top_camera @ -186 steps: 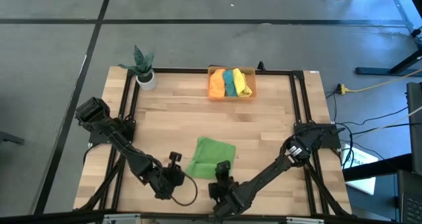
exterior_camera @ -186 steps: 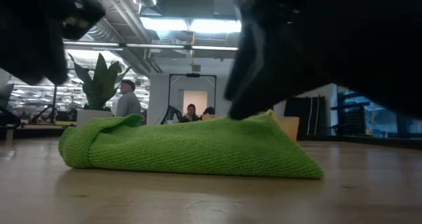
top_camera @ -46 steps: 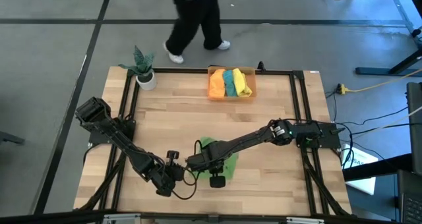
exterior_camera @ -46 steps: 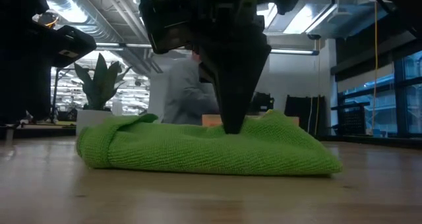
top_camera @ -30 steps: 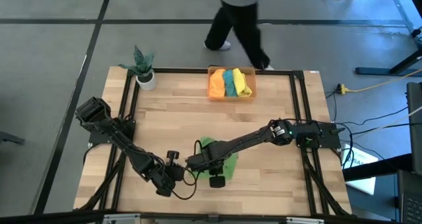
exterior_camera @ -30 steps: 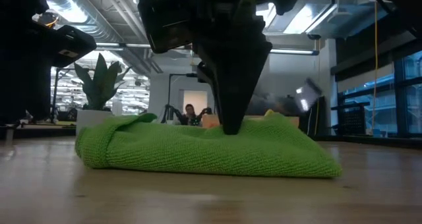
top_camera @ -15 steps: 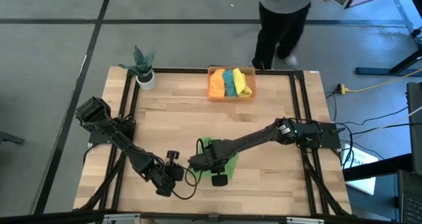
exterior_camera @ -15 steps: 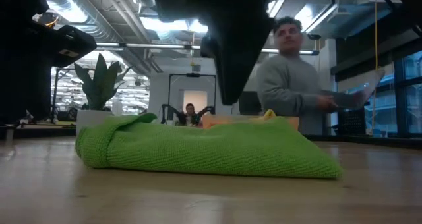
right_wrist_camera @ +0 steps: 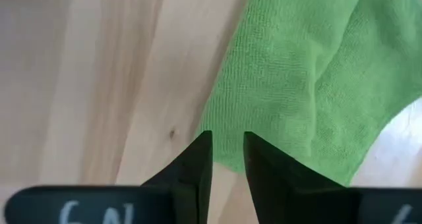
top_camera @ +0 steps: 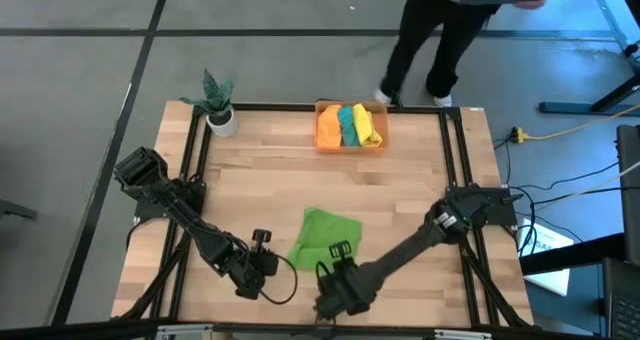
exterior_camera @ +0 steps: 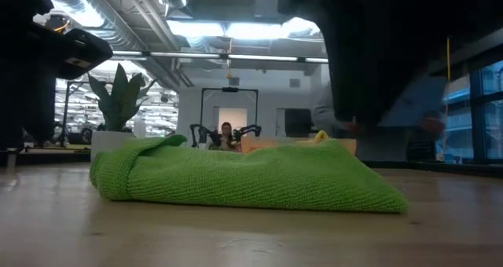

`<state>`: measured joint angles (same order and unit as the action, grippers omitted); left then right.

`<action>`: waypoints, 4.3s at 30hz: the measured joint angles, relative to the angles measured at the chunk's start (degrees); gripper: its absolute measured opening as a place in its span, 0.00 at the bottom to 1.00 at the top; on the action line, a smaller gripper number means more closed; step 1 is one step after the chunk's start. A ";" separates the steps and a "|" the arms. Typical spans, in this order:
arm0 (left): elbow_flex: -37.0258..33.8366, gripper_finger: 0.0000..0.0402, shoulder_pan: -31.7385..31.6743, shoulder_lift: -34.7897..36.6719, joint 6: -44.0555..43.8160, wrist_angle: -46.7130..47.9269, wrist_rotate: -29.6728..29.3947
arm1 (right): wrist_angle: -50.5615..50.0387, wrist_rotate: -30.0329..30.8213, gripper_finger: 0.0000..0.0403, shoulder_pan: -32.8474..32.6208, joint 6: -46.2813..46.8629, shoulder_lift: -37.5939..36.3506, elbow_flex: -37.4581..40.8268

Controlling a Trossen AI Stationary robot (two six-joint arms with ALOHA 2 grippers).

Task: Roll microfiber towels into tight, uniform cylinder then place into a basket
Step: Roll the green microfiber towel

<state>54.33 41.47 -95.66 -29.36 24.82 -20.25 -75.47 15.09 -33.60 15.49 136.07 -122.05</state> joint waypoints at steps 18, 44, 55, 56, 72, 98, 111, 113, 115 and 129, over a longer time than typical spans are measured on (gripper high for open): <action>0.00 0.19 -0.37 0.00 1.42 -0.04 -0.09 | 4.26 -1.74 0.22 -1.06 11.35 0.03 11.99; 0.00 0.19 -0.33 0.00 1.44 -0.04 -0.07 | 11.03 3.37 0.22 -2.30 9.32 0.06 12.05; 0.00 0.19 -0.33 0.00 1.46 -0.18 -0.07 | 11.41 1.83 0.22 -2.24 12.32 -0.03 12.25; 0.00 0.19 -0.33 0.00 1.46 -0.20 -0.07 | 11.37 1.83 0.22 -2.20 12.50 0.11 11.65; 0.00 0.19 -0.33 0.00 1.44 -0.37 -0.04 | 15.27 7.63 0.22 -2.30 15.71 0.31 9.36; 0.00 0.19 -0.31 0.00 1.42 -0.46 -0.04 | 19.62 10.82 0.15 -1.73 20.51 0.00 15.57; -0.02 0.19 -0.32 0.00 4.30 -2.33 -8.42 | 18.68 10.71 0.01 -1.36 18.72 0.20 14.76; -0.02 0.19 -0.48 0.00 7.21 -4.95 -9.64 | 18.06 10.11 0.01 -1.28 18.46 0.30 14.12; -0.02 0.19 -0.73 -0.27 10.79 -8.12 -9.38 | 17.19 9.87 0.01 -1.28 17.34 0.41 13.45; -0.07 0.19 -3.67 -6.85 20.96 -13.19 -9.14 | 14.29 5.11 0.00 -1.49 17.26 0.44 8.31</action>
<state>54.26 37.80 -102.51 -8.41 11.62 -29.39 -61.18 20.20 -35.09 32.75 136.51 -113.74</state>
